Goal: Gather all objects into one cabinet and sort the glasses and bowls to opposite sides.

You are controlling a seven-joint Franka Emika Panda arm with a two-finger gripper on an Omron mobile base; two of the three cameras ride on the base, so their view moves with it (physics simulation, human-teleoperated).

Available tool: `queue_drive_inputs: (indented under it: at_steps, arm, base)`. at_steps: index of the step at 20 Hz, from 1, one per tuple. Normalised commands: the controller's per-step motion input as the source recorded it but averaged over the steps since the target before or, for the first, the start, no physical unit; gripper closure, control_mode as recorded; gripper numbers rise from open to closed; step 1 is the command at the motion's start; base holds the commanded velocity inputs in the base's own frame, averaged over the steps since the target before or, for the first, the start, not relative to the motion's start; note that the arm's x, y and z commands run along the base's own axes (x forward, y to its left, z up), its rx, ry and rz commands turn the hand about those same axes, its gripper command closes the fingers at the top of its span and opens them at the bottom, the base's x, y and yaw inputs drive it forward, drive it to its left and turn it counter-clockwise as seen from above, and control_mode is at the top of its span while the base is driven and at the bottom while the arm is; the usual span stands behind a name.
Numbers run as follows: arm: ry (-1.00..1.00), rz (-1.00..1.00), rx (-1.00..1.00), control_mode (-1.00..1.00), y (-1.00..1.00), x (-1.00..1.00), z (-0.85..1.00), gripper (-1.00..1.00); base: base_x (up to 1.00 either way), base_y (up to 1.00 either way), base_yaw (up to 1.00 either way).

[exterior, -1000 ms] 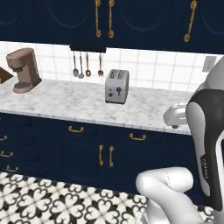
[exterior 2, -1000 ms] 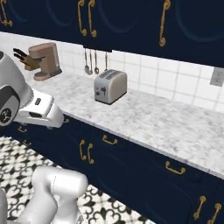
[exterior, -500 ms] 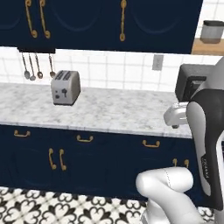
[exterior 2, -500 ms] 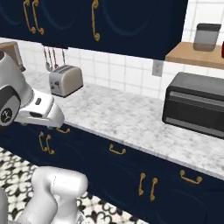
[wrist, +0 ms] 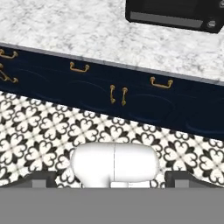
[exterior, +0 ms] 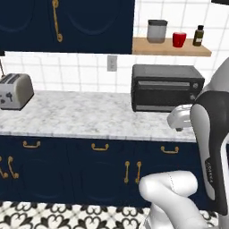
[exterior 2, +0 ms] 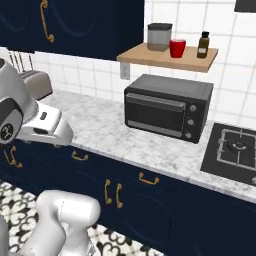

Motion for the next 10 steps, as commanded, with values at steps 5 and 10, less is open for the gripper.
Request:
queue_drive_inputs:
  at_steps: [5, 10]
  arm:
    - [0.00, 0.00, 0.00, 1.00, 0.00, 0.00, 0.00, -1.00]
    - [0.00, 0.00, 0.00, 1.00, 0.00, 0.00, 0.00, -1.00]
  base:
    - [0.25, -0.60, -0.34]
    - [0.28, -0.06, -0.26]
